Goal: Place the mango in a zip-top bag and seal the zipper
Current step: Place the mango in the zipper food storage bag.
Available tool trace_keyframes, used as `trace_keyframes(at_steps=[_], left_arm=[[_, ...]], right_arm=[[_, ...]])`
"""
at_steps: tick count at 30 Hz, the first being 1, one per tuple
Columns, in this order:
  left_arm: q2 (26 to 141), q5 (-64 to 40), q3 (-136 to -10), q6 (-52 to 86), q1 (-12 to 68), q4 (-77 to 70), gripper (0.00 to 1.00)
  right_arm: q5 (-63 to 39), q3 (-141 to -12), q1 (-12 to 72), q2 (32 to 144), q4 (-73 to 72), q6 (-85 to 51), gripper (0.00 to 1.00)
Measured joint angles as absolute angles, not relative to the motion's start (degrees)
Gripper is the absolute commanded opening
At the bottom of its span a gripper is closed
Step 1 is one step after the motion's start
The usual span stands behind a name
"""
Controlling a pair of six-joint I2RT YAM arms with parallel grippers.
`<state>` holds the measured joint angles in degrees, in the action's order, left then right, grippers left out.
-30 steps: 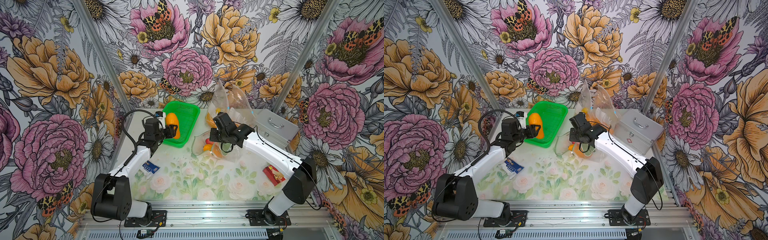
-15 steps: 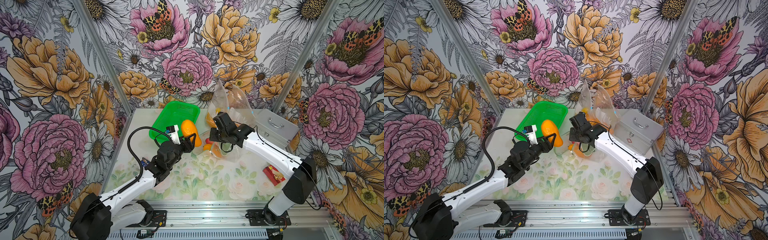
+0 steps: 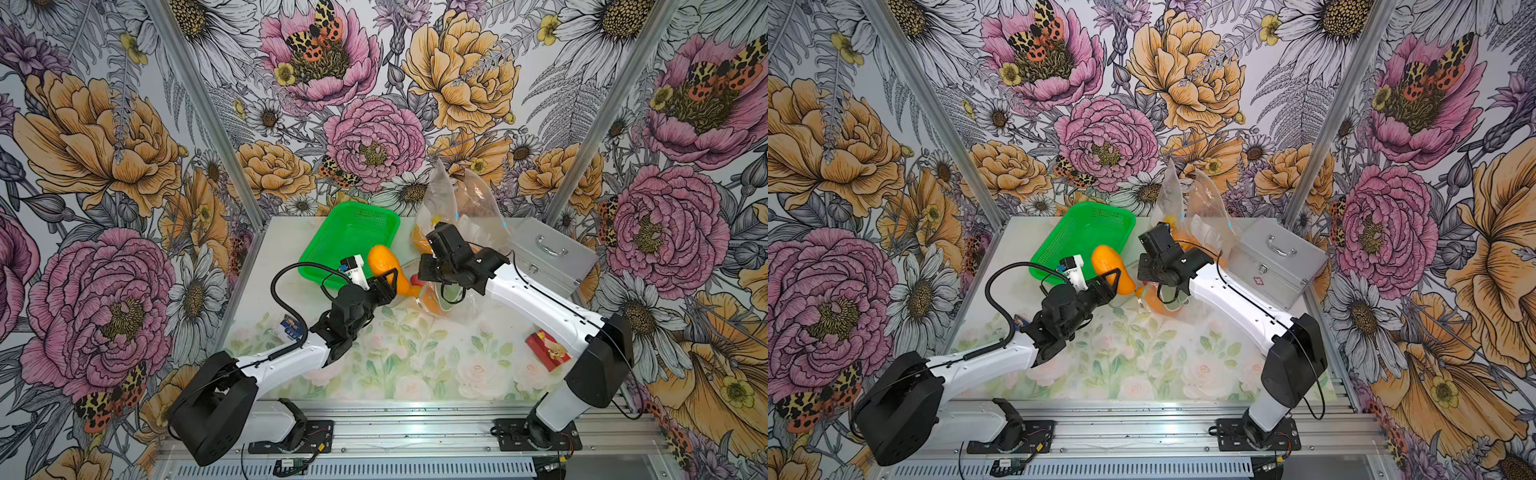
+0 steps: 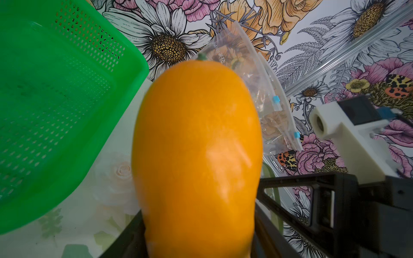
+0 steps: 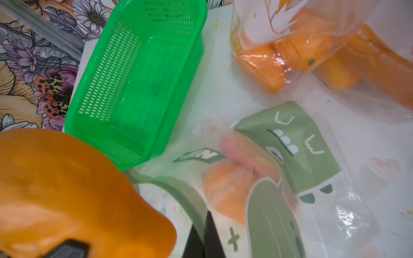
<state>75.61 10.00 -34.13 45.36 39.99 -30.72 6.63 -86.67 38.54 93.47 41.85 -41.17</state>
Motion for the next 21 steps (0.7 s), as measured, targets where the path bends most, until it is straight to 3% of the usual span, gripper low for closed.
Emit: trace_keyframes(at_steps=[11, 17, 21], left_arm=[[82.0, 6.2, -34.9, 49.5, 44.9, -33.2, 0.76], [83.1, 4.4, -34.9, 51.2, 45.2, -33.3, 0.99], [83.1, 3.6, -35.2, 51.1, 45.0, -33.3, 0.99]], right_arm=[[6.6, -86.7, 38.5, 93.5, 41.3, -41.2, 0.0], [6.5, -86.7, 38.5, 93.5, 41.3, -41.1, 0.0], [6.5, -86.7, 38.5, 93.5, 41.3, -41.1, 0.0]])
